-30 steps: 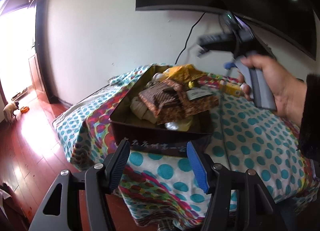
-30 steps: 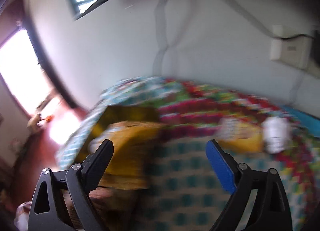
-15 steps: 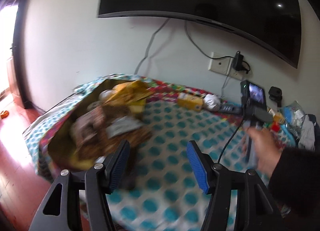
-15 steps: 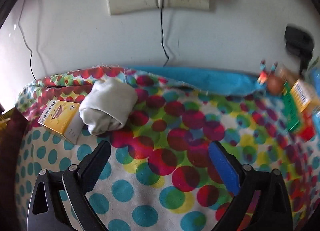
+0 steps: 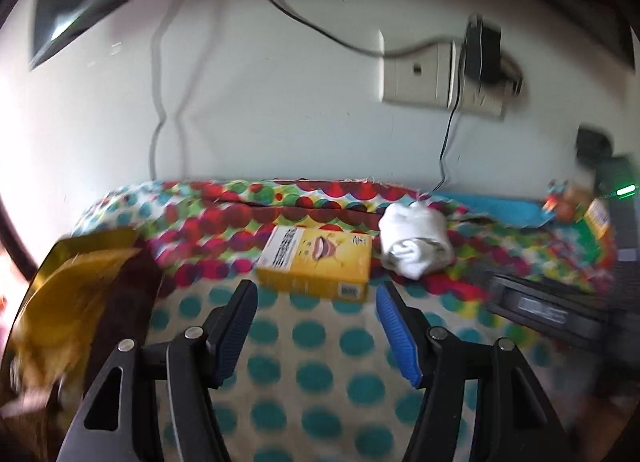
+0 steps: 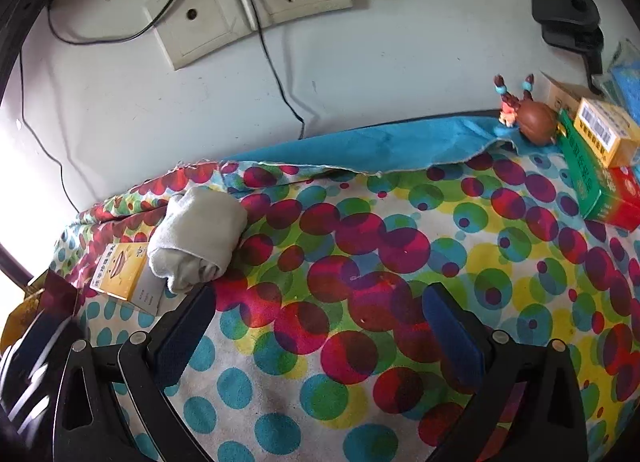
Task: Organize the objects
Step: 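Grasp the yellow-and-white box with the left tool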
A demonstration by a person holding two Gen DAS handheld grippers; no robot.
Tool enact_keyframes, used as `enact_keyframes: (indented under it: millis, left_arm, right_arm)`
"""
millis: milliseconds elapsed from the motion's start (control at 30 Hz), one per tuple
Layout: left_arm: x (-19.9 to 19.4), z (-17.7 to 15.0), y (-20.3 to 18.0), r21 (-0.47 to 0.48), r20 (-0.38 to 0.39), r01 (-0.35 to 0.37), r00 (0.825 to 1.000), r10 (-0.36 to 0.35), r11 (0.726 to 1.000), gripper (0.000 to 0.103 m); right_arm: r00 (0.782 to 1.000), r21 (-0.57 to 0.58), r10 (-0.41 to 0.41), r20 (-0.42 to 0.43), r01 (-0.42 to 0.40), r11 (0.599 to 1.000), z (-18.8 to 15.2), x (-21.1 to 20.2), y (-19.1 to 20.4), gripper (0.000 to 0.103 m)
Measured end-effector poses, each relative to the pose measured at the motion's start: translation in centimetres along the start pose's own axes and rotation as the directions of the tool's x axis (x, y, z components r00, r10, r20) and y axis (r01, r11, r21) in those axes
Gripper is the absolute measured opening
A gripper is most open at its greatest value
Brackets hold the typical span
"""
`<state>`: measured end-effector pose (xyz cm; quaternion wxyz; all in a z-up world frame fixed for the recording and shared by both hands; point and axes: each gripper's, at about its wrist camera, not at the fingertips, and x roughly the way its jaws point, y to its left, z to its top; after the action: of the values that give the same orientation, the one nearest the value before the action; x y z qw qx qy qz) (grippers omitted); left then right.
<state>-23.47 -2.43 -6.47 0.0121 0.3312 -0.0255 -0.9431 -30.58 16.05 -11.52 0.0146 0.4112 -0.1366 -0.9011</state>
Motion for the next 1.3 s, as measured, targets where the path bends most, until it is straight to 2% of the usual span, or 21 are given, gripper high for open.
enact_keyframes:
  millis: [133,300,533,567,633,767,867,900,933,1000,1033,1067,1100,1167,1267,1300]
  left_arm:
    - [4.1,0.9,-0.5,0.017,-0.095,0.051,0.994,-0.049,0.999,0.064]
    - [5.5,1.9,-0.7,0.064,-0.089,0.015,0.996,-0.010,0.998,0.064]
    - [6.6,3.1,0.2,0.104,-0.137,0.087,0.988,-0.072,0.991,0.069]
    - [6.6,3.2,0.3,0.116,-0.151,0.106,0.985,-0.088,0.988,0.070]
    - [6.9,3.2,0.1,0.154,-0.172,0.118,0.981,-0.091,0.981,0.084]
    - [7.9,3.6,-0.3,0.221,-0.217,0.091,0.975,-0.041,0.971,0.086]
    - [8.7,3.9,0.1,0.226,-0.237,0.061,0.971,-0.006,0.972,0.093]
    - [9.3,4.0,0.1,0.228,-0.256,0.034,0.966,0.026,0.973,0.093]
    - [9.9,4.0,0.4,0.229,-0.293,0.006,0.954,0.063,0.973,0.098]
    - [10.1,4.3,2.0,0.143,-0.325,0.023,0.945,0.026,0.989,0.103]
    - [10.0,4.4,2.8,0.111,-0.319,0.023,0.948,0.013,0.994,0.103]
    - [9.5,4.5,3.7,0.098,-0.273,-0.005,0.962,0.031,0.995,0.103]
    - [9.3,4.6,4.1,0.094,-0.255,-0.016,0.966,0.039,0.995,0.103]
    - [9.4,4.6,4.8,0.077,-0.268,-0.006,0.963,0.027,0.997,0.103]
    - [7.8,4.7,6.0,0.001,-0.182,-0.015,0.983,0.015,1.000,0.103]
    - [7.7,4.7,6.3,-0.009,-0.172,-0.025,0.985,0.023,1.000,0.103]
  right_arm:
    - [1.000,0.016,0.015,0.003,-0.015,1.000,0.1,-0.2,-0.3,0.103]
    - [0.999,0.025,0.037,0.008,-0.037,0.999,0.2,-0.5,-0.8,0.103]
    - [0.999,0.037,0.053,0.013,-0.053,0.998,0.3,-0.7,-1.0,0.103]
    - [0.999,0.036,0.052,0.013,-0.053,0.998,0.3,-0.7,-0.9,0.103]
    - [0.999,0.036,0.053,0.013,-0.053,0.998,0.3,-0.7,-1.0,0.103]
    - [0.998,0.040,0.058,0.015,-0.059,0.997,0.3,-0.7,-0.9,0.103]
    - [0.998,0.042,0.063,0.016,-0.063,0.997,0.2,-0.7,-1.0,0.103]
    - [0.998,0.043,0.065,0.017,-0.066,0.997,0.2,-0.7,-1.0,0.103]
    - [0.998,0.044,0.067,0.018,-0.067,0.997,0.2,-0.7,-1.0,0.103]
    - [0.998,0.042,0.064,0.017,-0.065,0.997,0.3,-0.7,-1.0,0.103]
    - [0.998,0.040,0.063,0.016,-0.063,0.997,0.3,-0.7,-0.9,0.103]
    - [0.998,0.039,0.062,0.015,-0.062,0.997,0.3,-0.7,-1.0,0.103]
    - [0.998,0.038,0.061,0.015,-0.062,0.997,0.2,-0.8,-1.0,0.103]
    - [0.998,0.036,0.066,0.014,-0.067,0.997,0.2,-0.8,-1.0,0.103]
    - [0.998,0.035,0.068,0.014,-0.068,0.997,0.2,-0.8,-1.0,0.103]
    - [0.998,0.035,0.067,0.014,-0.068,0.997,0.2,-0.8,-1.0,0.103]
